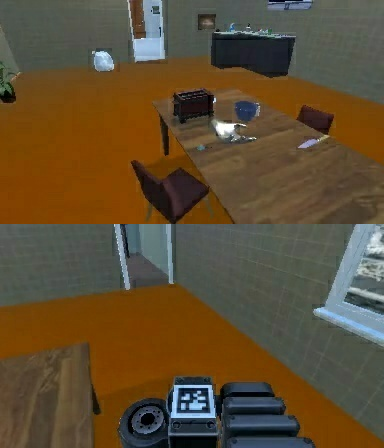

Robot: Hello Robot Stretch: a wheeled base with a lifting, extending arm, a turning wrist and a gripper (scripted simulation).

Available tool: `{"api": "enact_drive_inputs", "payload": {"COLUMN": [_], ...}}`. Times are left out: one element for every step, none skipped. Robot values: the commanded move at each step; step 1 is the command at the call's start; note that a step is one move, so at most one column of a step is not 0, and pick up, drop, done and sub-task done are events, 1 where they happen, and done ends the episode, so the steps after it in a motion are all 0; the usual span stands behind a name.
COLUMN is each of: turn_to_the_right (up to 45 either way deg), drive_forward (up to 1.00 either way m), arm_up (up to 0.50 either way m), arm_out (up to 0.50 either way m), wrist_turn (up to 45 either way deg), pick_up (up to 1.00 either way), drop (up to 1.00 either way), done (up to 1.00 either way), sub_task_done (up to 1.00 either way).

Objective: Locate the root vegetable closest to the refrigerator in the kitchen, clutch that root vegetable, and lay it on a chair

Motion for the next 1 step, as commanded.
{"api": "enact_drive_inputs", "payload": {"turn_to_the_right": [18.0], "drive_forward": [0.00], "arm_up": [0.00], "arm_out": [0.00], "wrist_turn": [0.0], "pick_up": [0.00], "drop": [0.00], "done": [0.00], "sub_task_done": [0.00]}}
